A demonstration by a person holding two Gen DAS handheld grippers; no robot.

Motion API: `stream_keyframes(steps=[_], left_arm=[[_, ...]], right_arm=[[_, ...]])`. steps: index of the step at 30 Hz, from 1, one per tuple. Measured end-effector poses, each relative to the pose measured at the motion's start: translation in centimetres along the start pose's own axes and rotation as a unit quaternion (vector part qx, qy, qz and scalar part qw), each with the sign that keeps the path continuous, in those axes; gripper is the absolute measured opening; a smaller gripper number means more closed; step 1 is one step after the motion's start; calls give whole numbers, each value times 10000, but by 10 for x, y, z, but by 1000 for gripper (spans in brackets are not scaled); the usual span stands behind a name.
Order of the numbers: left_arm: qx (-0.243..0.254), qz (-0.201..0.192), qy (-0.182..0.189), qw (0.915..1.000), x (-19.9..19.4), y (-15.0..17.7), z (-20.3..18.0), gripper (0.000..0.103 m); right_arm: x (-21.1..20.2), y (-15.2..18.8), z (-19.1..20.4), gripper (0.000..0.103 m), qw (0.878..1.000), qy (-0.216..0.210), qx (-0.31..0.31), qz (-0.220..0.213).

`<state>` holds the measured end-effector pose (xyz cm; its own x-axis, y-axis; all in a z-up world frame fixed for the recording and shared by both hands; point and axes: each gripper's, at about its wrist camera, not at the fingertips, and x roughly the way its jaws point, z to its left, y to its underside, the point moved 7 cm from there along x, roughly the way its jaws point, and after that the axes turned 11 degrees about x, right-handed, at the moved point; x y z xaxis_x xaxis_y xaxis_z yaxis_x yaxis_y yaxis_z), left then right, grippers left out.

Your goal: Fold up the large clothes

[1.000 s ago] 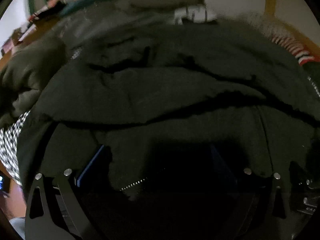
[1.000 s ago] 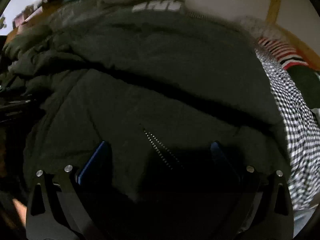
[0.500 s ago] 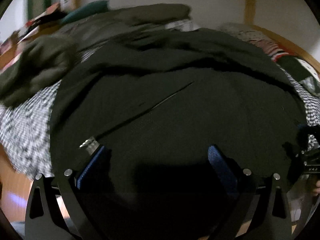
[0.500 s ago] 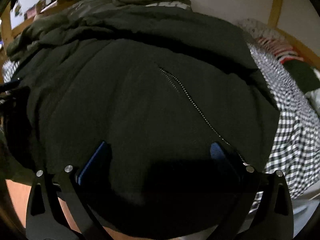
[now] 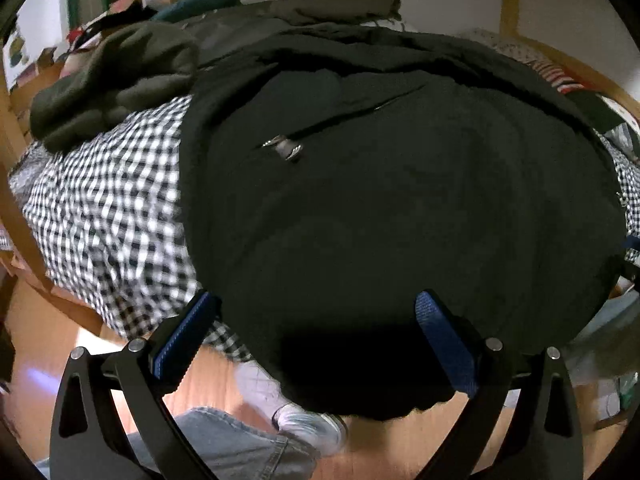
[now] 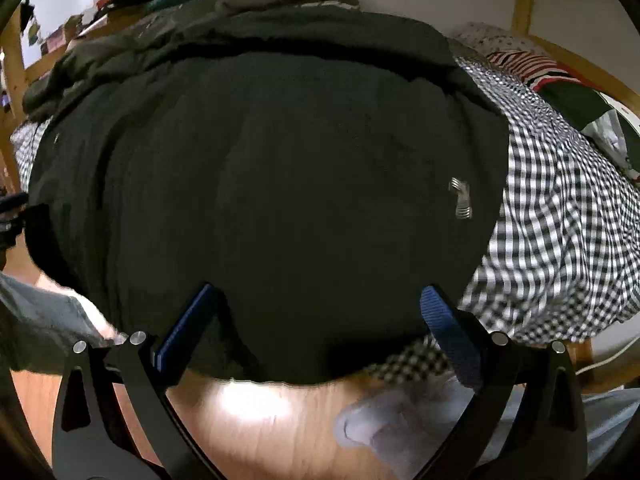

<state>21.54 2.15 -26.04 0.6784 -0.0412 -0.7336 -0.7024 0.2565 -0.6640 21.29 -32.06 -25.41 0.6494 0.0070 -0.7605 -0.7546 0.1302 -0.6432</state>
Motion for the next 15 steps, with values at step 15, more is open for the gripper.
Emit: stream_keyframes(steps=[15], left_arm=[[-1796,-46,1557,9713,47,14,25,98]], right_arm=[[-18,39,-15,100,9985,-414,367,23]])
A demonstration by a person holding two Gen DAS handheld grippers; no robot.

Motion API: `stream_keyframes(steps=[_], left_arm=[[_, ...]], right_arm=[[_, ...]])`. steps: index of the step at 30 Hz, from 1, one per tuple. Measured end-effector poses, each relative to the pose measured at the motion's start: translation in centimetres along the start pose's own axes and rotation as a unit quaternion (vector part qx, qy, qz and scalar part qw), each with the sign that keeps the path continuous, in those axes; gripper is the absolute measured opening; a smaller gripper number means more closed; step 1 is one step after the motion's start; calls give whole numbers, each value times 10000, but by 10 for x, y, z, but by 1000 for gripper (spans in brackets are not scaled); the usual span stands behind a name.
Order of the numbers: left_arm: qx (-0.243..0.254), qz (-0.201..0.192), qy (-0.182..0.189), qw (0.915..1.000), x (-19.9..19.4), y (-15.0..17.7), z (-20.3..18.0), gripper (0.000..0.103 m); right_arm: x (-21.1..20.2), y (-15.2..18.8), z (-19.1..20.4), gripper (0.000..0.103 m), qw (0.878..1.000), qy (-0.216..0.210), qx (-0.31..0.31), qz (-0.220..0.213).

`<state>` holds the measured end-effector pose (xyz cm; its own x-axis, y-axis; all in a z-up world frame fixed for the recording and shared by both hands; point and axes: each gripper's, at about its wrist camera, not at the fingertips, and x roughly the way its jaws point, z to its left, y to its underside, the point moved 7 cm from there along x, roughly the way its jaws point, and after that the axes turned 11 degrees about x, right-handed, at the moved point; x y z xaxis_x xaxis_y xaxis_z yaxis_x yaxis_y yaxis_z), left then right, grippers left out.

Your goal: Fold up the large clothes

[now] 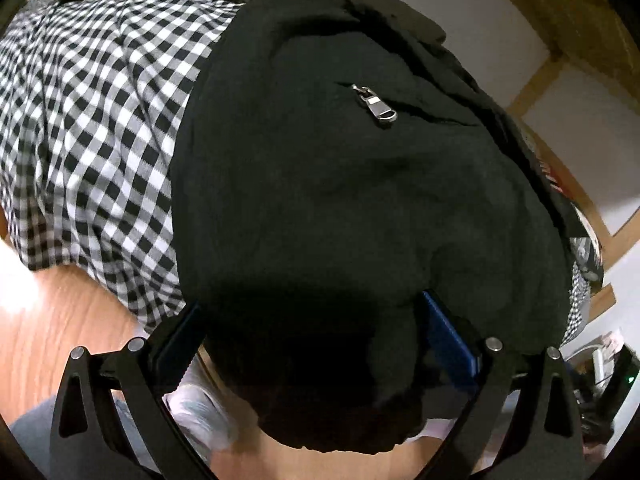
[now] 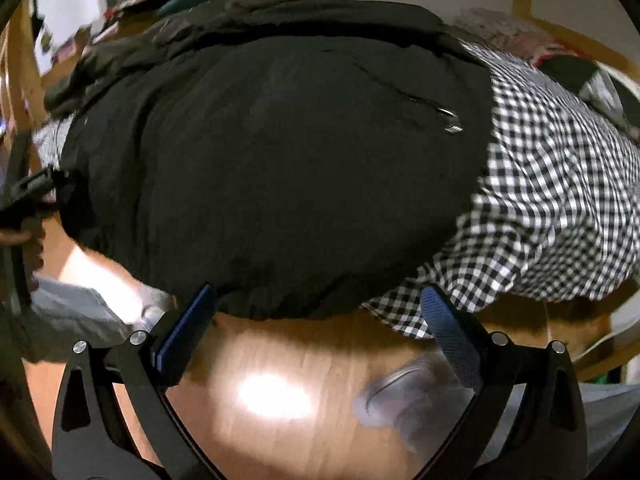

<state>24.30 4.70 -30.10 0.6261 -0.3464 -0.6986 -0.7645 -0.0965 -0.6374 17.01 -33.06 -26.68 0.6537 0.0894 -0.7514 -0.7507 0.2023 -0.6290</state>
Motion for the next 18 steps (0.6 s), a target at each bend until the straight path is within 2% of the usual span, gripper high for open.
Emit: stream_keyframes(steps=[3,4,5,7,8,9,10,11,13,15,18], left_arm=[[85,241,25,9997,-9,16,-7,97],[173,345,-15,9993,-10,20,-13,85],[350,443,-130,9983,-12,20,-18,60],[422,379,-24,9984,-18,10,-28,42],[407,400,10,9984,-21,9,-31,37],[416,447,20,9981,-23,9,-33,36],[404,487,50,9980,-25,8,-34,30],[322,496,185,9981,-29,7,-36,28],[181,510,334,9980,-36,3,-39,21],[61,472,450,9979,-47,0,-42,20],[62,392,469,9981,-60,-12,-44,19]], right_arm=[[-1,-4,-17,100,9989,-182,419,-81],[1,-6,-25,100,9975,-269,642,-91],[2,-6,-31,100,9960,-327,831,-85],[8,-6,-43,100,9918,-391,1211,78],[9,-6,-47,100,9900,-451,1331,97],[8,-6,-50,100,9883,-560,1417,58],[7,-8,-54,100,9859,-746,1498,-32],[7,-10,-57,100,9843,-853,1540,-68],[18,-12,-64,100,9789,-1088,1726,46],[32,-11,-73,100,9727,-1245,1952,148],[56,-5,-73,100,9565,-1725,2318,405]])
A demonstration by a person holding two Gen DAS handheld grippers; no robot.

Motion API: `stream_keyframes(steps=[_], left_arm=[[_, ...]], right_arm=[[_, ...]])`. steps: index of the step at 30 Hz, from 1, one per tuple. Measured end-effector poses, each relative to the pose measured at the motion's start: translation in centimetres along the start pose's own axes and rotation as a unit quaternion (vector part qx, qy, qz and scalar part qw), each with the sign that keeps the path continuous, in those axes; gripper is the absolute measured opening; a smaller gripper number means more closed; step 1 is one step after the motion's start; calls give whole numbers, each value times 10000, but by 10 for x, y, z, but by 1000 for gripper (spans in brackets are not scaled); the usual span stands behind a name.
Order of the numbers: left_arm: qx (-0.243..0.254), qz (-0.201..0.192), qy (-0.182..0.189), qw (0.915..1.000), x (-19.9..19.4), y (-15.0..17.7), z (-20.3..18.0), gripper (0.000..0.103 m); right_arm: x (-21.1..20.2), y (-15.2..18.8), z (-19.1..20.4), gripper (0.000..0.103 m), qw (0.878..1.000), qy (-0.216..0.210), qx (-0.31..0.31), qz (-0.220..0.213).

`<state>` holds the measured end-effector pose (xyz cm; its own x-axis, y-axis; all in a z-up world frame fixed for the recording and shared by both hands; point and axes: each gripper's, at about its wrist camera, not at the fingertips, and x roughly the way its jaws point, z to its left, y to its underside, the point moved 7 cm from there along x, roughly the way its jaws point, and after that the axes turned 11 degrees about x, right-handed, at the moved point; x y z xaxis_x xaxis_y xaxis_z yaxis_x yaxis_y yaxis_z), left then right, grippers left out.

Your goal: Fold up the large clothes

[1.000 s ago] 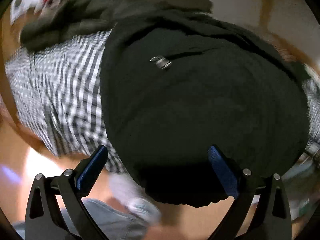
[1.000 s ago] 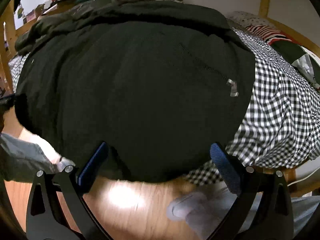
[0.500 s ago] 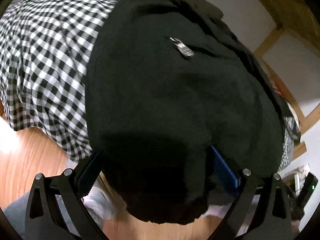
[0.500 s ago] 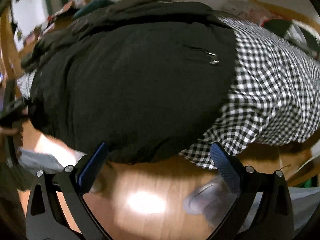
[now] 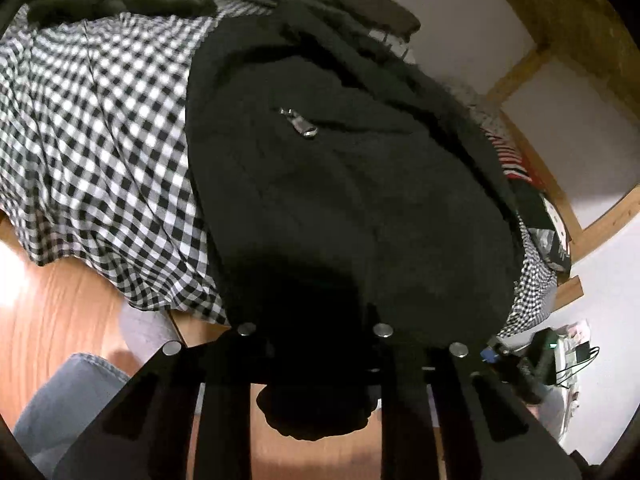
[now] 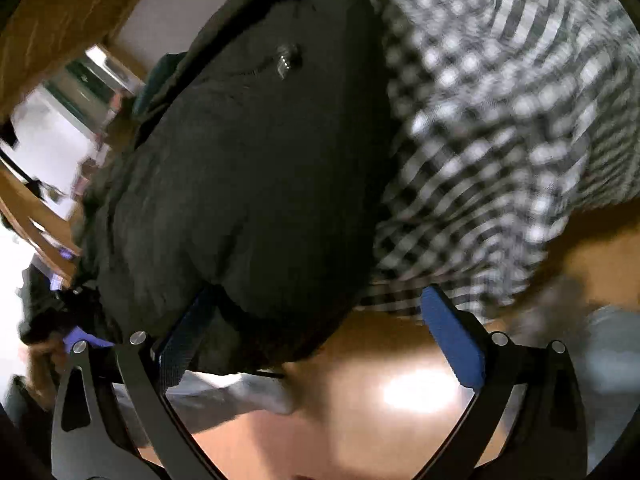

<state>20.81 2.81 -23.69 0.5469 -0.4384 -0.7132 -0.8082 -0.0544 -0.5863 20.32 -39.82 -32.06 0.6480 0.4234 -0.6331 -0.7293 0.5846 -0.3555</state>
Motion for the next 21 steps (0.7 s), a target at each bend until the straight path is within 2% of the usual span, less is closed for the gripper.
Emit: stream_keyframes(steps=[4,6,10,11,13,15,16,17,18,21], left_arm=[[489,42,-219,9986,-12,-13,-15,19],[647,117,-250,9975,-13,-17,-23,19],[824,342,-495,9948,-1,-15,-23,19],[808,414,-559,9943,3,-13,-21,19],[749,495,-676,9937,9,-8,-18,19],[664,481,-700,9942,7,-7,-9,19],[640,467,-717,9943,7,-6,-9,19],[638,472,-735,9941,10,-4,-10,19],[654,497,-764,9937,13,-4,-10,19],[752,493,-849,9923,18,-4,-16,19]], right_arm=[[2,10,29,100,9969,-561,-549,70],[4,12,34,100,9963,-580,-623,97],[24,7,24,100,9972,-714,-190,120],[26,7,23,97,9970,-743,-176,92],[29,8,27,81,9941,-1044,-61,289],[27,10,33,71,9937,-1009,-32,494],[27,11,34,67,9910,-1015,141,862],[25,12,34,54,9879,-1086,265,1078],[19,10,37,40,9865,-1181,231,1107],[-1,9,52,27,9872,-1209,-223,1020]])
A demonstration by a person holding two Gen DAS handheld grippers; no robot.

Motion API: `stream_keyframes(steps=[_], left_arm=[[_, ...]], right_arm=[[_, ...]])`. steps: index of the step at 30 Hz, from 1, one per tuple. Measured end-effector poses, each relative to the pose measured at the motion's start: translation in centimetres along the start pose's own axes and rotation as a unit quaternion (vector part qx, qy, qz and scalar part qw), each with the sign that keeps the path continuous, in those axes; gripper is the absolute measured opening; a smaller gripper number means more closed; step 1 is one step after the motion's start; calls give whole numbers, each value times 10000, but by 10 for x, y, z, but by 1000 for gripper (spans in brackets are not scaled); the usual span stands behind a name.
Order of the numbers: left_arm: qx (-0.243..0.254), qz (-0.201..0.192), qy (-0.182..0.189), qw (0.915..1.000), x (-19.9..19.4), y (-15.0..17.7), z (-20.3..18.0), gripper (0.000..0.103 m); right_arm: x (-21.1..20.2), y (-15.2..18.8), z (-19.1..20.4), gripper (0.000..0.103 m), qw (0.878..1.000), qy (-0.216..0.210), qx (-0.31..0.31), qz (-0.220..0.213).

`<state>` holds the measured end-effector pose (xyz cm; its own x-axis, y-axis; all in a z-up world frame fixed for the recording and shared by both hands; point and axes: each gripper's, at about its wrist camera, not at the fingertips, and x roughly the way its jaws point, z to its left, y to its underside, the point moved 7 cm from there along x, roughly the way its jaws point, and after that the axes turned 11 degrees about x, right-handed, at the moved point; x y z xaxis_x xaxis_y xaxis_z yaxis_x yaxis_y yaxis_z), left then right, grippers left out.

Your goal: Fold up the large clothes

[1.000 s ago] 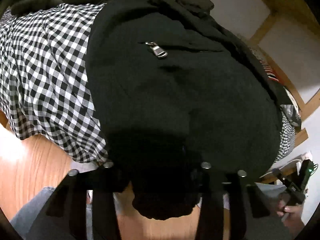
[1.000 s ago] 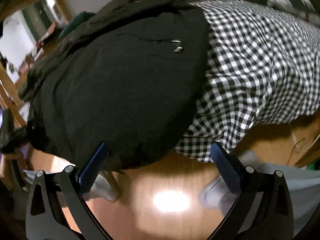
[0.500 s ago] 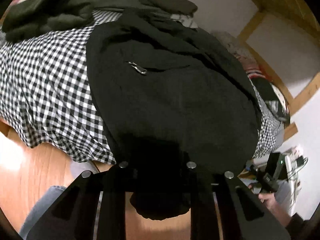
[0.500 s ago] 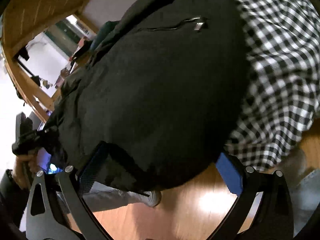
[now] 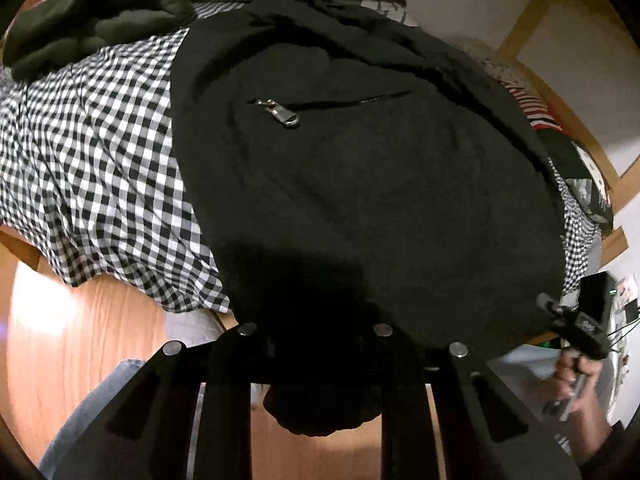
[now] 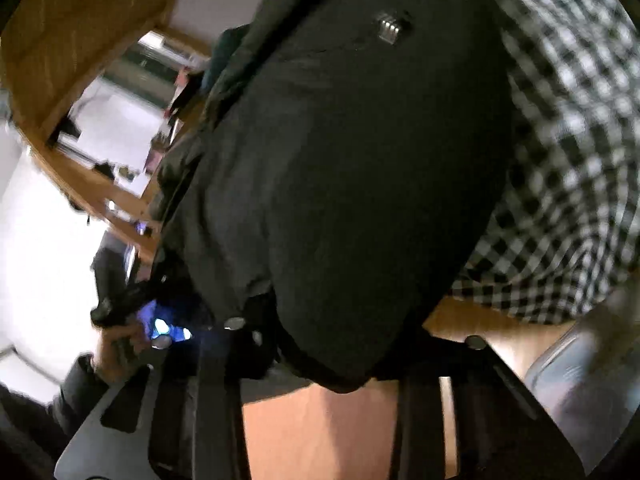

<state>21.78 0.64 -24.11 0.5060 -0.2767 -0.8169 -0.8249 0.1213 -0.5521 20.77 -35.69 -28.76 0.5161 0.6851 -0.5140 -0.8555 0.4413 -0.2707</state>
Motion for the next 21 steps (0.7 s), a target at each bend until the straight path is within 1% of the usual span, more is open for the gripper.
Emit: stream_keyframes(steps=[1,2,3,4,6,9,12,13,16,21], left_arm=[[21,-30,-27,10000,-1,-1,-1,19],[11,-89,-63,9999,-3,-3,-1,19],[-3,-171,-52,9998,-6,-4,-1,19],[-1,-211,-49,9998,-7,-5,0,19],[58,-314,-60,9995,-10,-7,-2,19],[161,-404,-34,9990,-16,-13,-6,19],[219,-585,40,9980,-26,-25,-10,19],[254,-648,46,9976,-31,-31,-13,19],[422,-921,77,9948,-48,-52,-21,19],[597,-1333,65,9893,-69,-96,-27,19]], right_arm=[[-6,0,9,26,9999,-90,-92,-1],[-14,-1,16,24,9995,-291,-75,1],[-21,-3,24,22,9982,-606,16,-30],[-23,-8,29,21,9969,-779,35,-56],[-32,-15,37,19,9948,-1009,53,-117],[-40,-25,44,19,9929,-1180,64,-150],[-53,-36,48,18,9897,-1410,88,-237],[-58,-42,52,18,9869,-1573,132,-324],[-67,-61,62,17,9814,-1850,139,-489],[-71,-92,93,15,9770,-2020,-18,-675]])
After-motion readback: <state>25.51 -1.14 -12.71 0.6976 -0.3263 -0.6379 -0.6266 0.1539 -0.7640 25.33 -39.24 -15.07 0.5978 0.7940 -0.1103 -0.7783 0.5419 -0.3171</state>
